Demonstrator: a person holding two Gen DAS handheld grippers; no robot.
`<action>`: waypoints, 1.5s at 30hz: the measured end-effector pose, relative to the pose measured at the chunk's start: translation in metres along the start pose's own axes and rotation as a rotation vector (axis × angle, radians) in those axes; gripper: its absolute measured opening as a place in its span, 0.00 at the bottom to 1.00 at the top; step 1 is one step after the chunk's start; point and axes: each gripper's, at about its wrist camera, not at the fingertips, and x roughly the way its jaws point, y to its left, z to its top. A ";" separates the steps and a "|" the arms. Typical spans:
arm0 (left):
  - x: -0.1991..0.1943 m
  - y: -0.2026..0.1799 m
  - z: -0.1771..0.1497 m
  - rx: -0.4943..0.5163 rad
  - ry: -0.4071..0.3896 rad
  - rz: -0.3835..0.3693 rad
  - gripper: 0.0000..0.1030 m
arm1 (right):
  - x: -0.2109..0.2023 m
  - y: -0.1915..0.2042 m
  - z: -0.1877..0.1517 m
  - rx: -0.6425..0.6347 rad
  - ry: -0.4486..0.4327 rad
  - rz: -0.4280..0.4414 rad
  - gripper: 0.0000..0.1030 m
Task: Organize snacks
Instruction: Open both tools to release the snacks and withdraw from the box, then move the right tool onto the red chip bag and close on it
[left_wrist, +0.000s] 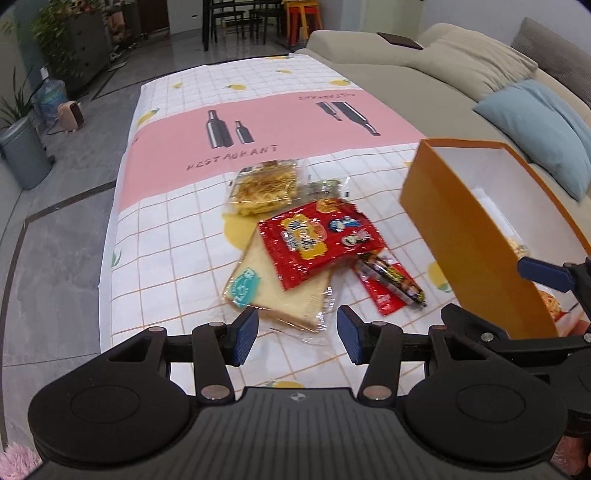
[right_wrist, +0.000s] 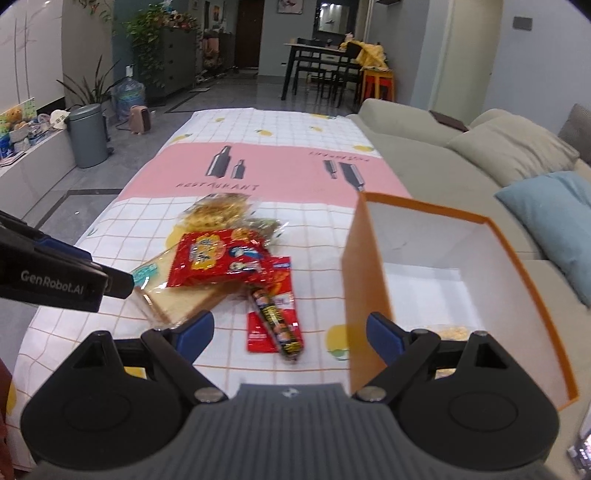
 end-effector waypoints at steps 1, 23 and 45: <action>0.002 0.002 -0.001 -0.001 -0.001 0.001 0.56 | 0.004 0.002 0.000 0.000 0.004 0.011 0.82; 0.082 0.059 0.024 -0.059 0.114 -0.018 0.58 | 0.109 0.041 0.041 -0.213 0.032 0.131 0.78; 0.107 0.080 0.016 -0.181 0.190 -0.076 0.63 | 0.173 0.034 0.055 -0.068 0.128 0.225 0.77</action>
